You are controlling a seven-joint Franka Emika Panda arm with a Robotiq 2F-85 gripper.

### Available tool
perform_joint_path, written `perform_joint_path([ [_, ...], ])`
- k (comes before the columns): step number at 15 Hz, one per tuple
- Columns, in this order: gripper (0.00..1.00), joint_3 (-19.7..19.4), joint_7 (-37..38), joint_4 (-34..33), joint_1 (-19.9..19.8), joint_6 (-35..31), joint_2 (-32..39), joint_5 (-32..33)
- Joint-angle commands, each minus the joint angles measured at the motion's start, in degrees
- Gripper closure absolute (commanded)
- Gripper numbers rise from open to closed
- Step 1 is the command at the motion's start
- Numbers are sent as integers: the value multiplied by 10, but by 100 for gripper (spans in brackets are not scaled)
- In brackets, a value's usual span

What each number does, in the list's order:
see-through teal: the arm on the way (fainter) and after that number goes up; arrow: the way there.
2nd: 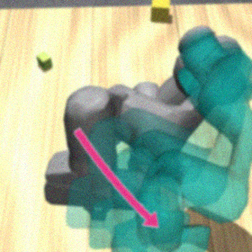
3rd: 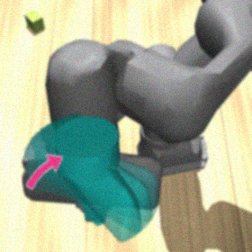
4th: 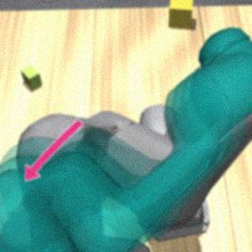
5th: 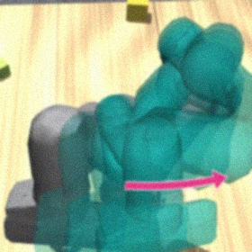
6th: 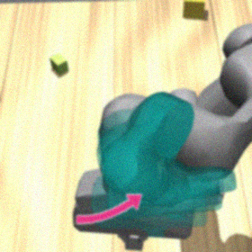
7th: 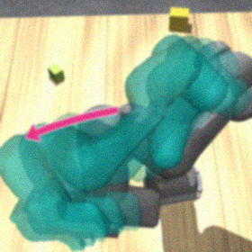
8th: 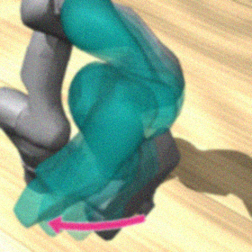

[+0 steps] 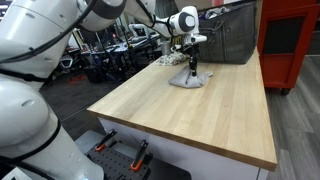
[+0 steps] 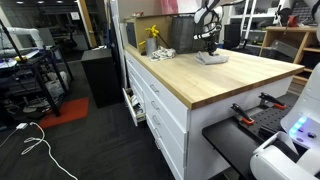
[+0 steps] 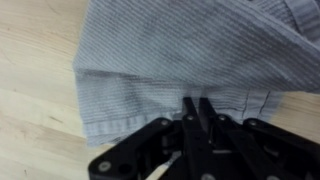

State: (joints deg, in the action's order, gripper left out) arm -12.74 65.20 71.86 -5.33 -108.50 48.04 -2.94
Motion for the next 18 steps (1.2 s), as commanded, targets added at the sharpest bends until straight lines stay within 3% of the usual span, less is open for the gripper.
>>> perform_joint_path([
  [1,61,4,17,-18,-2,15,8,-1],
  [2,55,3,17,-17,-2,14,8,0],
  [3,60,2,16,-15,-1,11,7,2],
  [4,85,2,16,-13,-1,8,7,3],
  [6,86,1,16,-11,0,5,6,6],
  [8,100,1,15,-10,0,4,5,6],
  [18,100,-17,33,3,15,-41,-18,30],
])
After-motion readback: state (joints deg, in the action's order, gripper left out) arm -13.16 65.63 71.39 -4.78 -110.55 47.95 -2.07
